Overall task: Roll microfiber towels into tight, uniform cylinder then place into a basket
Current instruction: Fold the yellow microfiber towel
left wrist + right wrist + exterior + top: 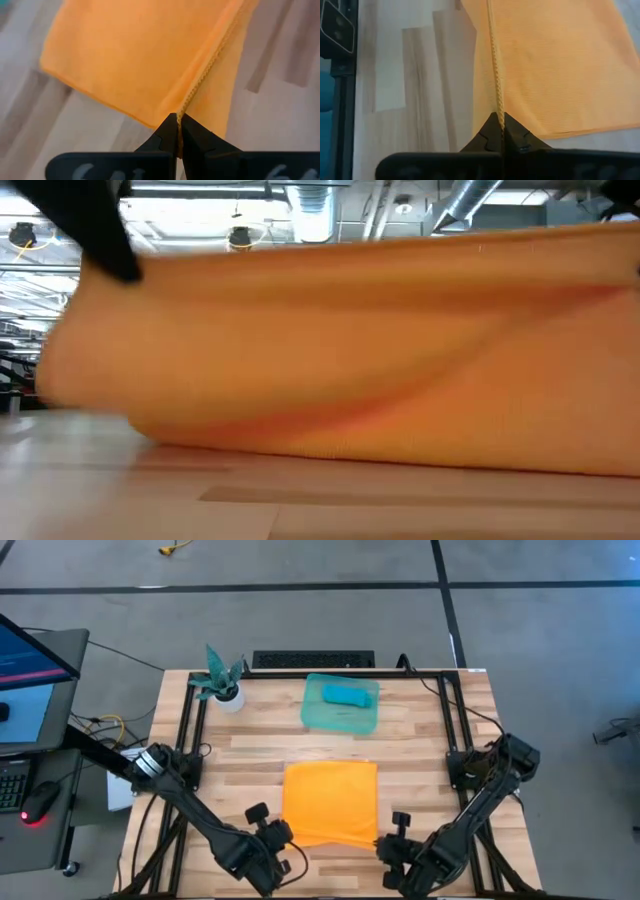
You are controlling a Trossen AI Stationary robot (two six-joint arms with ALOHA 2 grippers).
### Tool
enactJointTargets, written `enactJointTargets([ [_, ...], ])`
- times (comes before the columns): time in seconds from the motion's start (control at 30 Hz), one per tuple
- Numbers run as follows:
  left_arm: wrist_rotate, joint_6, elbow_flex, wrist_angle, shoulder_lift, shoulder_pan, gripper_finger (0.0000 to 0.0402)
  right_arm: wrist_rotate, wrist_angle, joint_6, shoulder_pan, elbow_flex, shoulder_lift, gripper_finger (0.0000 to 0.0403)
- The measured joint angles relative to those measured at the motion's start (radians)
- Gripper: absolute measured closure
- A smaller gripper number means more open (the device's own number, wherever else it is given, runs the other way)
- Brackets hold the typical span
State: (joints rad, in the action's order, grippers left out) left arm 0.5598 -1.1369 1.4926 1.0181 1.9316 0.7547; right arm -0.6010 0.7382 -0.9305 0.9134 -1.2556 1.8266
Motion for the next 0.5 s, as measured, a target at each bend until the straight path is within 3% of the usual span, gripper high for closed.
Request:
enactJointTargets([
  [0.27, -0.005, -0.006, -0.081, -0.057, -0.001, -0.009, 0.0401, 0.005, -0.041, 0.100, -0.031, 0.002, 0.048, 0.0392],
  [0.5, 0.014, 0.076, 0.020, 0.131, -0.008, -0.046, 0.0401, -0.035, 0.074, 0.101, -0.102, -0.001, 0.021, 0.0396],
])
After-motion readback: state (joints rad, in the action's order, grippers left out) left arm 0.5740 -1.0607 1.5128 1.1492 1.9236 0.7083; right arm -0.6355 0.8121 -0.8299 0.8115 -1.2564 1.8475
